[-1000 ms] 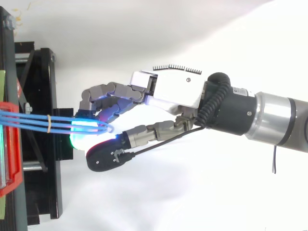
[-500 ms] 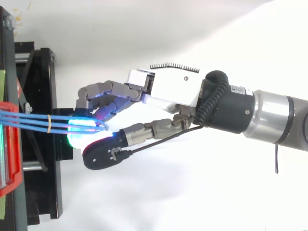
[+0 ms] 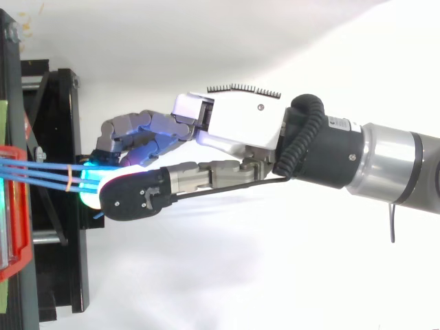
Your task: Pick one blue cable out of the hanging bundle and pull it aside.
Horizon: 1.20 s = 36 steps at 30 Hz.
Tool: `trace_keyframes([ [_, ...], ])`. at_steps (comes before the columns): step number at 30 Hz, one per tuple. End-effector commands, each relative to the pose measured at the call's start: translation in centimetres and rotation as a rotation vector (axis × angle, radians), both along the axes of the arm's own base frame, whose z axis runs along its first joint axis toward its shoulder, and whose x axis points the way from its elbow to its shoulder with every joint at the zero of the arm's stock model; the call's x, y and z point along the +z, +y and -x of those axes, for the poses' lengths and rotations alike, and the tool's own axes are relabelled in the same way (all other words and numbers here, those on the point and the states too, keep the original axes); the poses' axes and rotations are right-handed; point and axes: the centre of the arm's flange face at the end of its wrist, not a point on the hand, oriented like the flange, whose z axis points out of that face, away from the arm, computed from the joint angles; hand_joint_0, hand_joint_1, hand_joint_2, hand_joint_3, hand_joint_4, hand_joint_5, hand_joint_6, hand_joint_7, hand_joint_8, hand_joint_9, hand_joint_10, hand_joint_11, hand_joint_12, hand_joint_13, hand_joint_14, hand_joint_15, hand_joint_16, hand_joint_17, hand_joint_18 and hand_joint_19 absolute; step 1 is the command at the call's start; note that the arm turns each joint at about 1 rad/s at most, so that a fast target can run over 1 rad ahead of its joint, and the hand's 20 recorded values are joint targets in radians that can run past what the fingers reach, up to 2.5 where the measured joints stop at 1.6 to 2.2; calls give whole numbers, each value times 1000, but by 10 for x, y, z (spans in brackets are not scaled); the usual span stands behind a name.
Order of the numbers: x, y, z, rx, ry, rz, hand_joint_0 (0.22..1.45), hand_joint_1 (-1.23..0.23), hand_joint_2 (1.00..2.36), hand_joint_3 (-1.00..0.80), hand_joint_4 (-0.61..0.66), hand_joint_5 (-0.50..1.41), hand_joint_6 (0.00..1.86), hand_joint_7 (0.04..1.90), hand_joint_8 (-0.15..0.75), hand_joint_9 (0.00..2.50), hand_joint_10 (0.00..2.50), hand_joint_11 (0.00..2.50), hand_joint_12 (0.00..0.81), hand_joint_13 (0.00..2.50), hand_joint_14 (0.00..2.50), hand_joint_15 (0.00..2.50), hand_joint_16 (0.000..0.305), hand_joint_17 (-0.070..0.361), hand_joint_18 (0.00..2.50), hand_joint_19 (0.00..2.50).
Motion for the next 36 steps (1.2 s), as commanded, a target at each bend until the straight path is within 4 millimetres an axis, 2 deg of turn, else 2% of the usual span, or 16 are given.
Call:
trace_keyframes([
  [1,0,-4,0,-9,12,36,501,-351,1000,-500,282,-120,503,1063,341,647,7,209,386,373,7,210,59,134,362,477],
  [10,0,-16,2,-23,14,45,522,-484,1000,-500,287,-117,503,1092,334,643,7,212,377,380,7,203,57,129,373,474],
  [23,-1,-29,3,-39,23,76,532,-513,1000,-497,284,-114,503,1100,331,650,7,215,372,390,8,204,56,127,390,462],
  [28,-9,-24,4,-31,14,122,532,-512,1000,-498,283,-115,503,1099,329,648,7,215,373,393,7,201,56,127,391,471],
  [36,-7,-7,-2,-9,-29,175,531,-513,1000,-496,283,-116,503,1088,330,650,7,216,373,392,9,203,56,127,393,461],
])
